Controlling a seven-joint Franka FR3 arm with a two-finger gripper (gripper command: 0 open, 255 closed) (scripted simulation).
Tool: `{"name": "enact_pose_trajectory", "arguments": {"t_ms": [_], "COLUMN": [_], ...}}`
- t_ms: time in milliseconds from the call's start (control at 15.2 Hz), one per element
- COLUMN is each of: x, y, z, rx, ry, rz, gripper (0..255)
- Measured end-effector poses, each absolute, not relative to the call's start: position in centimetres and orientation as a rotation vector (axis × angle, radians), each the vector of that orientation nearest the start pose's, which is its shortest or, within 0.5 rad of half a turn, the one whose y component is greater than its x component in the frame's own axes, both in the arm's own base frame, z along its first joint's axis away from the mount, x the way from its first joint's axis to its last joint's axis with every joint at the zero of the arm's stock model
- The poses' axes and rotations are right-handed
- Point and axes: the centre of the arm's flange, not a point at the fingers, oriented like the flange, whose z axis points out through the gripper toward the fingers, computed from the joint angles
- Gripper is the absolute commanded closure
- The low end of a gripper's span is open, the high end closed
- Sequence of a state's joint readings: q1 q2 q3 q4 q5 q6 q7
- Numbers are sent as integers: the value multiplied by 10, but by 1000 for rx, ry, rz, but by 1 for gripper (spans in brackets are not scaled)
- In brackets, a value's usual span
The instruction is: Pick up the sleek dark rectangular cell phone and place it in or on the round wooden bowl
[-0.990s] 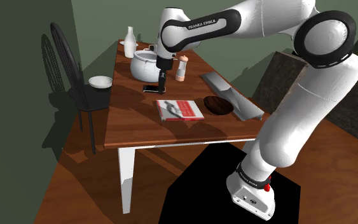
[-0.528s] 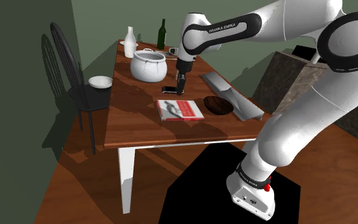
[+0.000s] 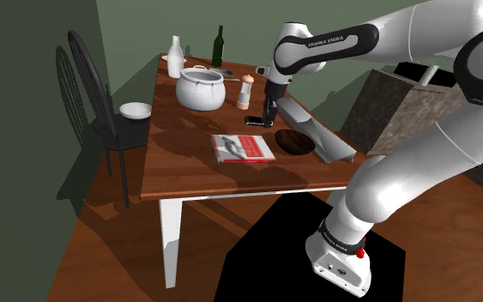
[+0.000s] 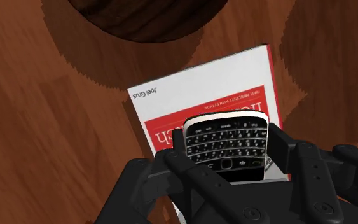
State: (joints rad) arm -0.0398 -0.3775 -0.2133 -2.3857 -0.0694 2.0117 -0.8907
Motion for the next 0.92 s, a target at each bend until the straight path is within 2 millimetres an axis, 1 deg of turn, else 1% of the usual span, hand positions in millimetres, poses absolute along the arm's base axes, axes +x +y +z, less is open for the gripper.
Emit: {"name": "enact_pose_trajectory", "arguments": {"t_ms": [66, 330, 396, 528, 594, 858, 924], "x": [409, 383, 373, 358, 350, 320, 309], "y": [-127, -172, -182, -204, -216, -258, -272], "z": [461, 457, 455, 456, 460, 460, 463], "rx": [-2947, -2947, -2947, -2947, -2947, -2947, -2947], "ry": [-1046, -1045, -1046, -1046, -1046, -1046, -1044], "rz": [-9, -10, -9, -10, -10, -10, -10], "gripper": [255, 255, 255, 255, 255, 255, 255]}}
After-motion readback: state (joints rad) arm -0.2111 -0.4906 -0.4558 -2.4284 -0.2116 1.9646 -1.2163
